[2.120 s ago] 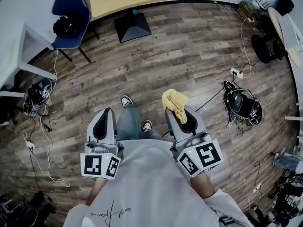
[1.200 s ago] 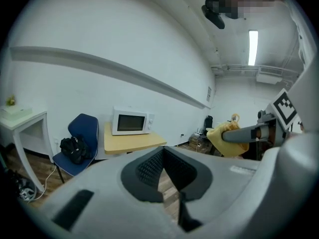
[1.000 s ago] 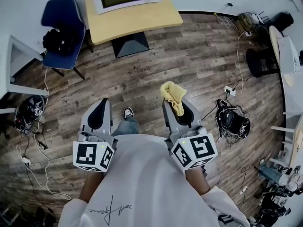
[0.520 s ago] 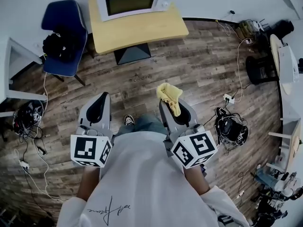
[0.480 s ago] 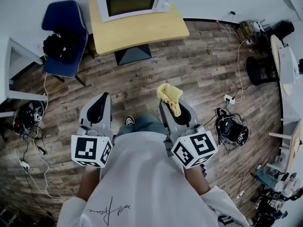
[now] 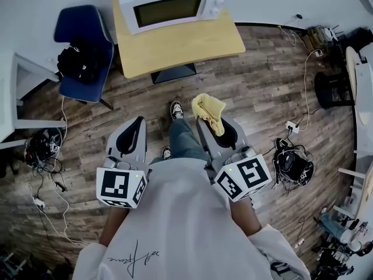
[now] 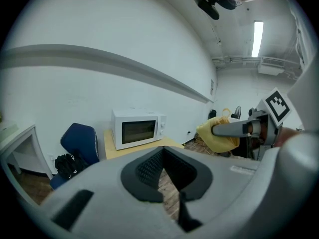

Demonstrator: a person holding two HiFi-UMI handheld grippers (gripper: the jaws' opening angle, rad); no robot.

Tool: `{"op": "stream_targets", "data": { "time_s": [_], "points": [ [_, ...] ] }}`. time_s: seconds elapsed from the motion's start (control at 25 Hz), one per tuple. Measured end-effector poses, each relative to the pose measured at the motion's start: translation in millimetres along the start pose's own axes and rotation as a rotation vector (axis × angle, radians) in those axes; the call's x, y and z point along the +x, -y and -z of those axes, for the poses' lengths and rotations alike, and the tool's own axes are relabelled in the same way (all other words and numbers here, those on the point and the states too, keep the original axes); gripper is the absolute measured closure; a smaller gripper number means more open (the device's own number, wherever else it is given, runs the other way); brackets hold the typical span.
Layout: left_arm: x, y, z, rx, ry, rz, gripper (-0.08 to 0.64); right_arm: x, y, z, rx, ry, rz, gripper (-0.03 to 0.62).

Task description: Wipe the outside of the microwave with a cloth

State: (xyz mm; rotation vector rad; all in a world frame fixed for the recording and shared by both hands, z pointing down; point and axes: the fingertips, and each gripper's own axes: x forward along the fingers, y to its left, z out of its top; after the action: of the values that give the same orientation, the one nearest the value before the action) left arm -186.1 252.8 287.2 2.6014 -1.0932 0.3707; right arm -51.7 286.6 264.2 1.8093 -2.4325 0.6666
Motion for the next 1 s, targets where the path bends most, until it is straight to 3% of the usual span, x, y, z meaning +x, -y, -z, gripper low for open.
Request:
{"op": "stream_targets", "data": {
  "time_s": [0.36, 0.56, 0.8, 1.0],
  "points": [
    [99.8, -38.5, -54.6, 0.037, 0.007, -0.039, 0.566, 87.1, 64.4, -60.4, 0.021, 0.017, -0.071, 0.469],
    [154.2, -62.6, -90.5, 0.042, 0.024, -0.052, 0.566, 142.3, 109.1, -89.1, 0.04, 0.014, -0.039, 0.482],
    [207.1, -78.3, -110.4, 0.007, 0.03, -0.078, 0.566, 187.4, 154.9, -106.9, -0.059, -0.01, -0.018, 0.485],
    [237.5, -86.1, -114.0, -0.037, 0.036, -0.129, 0.565, 208.6, 191.7, -120.6, -0.027, 0.042, -0.034, 0.484]
  ]
}}
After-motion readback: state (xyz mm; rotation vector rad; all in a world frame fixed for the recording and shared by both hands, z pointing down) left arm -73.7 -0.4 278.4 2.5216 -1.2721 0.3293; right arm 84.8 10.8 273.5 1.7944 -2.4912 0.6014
